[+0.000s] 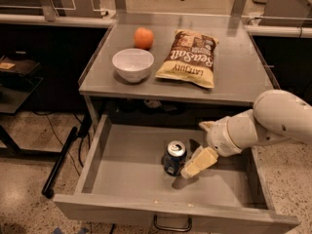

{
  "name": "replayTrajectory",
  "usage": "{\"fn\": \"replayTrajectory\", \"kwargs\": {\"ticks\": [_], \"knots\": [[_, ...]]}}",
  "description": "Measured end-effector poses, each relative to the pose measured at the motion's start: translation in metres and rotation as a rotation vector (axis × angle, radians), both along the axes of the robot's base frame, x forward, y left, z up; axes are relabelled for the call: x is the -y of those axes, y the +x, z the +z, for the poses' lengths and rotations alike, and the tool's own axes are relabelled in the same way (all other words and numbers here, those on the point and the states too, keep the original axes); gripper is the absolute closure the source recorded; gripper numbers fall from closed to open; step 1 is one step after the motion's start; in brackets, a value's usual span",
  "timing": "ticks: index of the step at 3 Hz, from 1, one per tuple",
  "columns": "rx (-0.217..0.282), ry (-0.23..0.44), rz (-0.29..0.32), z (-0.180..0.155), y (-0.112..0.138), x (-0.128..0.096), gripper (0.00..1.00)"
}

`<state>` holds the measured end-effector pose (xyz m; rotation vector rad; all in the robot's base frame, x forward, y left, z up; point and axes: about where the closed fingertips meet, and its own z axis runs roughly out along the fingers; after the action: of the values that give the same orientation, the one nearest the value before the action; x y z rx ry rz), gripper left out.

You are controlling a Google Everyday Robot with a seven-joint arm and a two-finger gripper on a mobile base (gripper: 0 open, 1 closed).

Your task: Pick pepsi can from top drawer and place on counter

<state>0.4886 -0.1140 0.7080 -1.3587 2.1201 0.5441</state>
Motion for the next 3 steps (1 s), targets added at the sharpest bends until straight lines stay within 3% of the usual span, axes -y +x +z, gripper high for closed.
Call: {"fn": "replayTrajectory", "kwargs": {"ticks": [1, 3], "knots": [[0.000, 0.001, 0.000, -0.001, 0.000, 0.000, 0.00], [-0.050, 0.062, -0.045, -0.031, -0.022, -0.018, 0.00]]}}
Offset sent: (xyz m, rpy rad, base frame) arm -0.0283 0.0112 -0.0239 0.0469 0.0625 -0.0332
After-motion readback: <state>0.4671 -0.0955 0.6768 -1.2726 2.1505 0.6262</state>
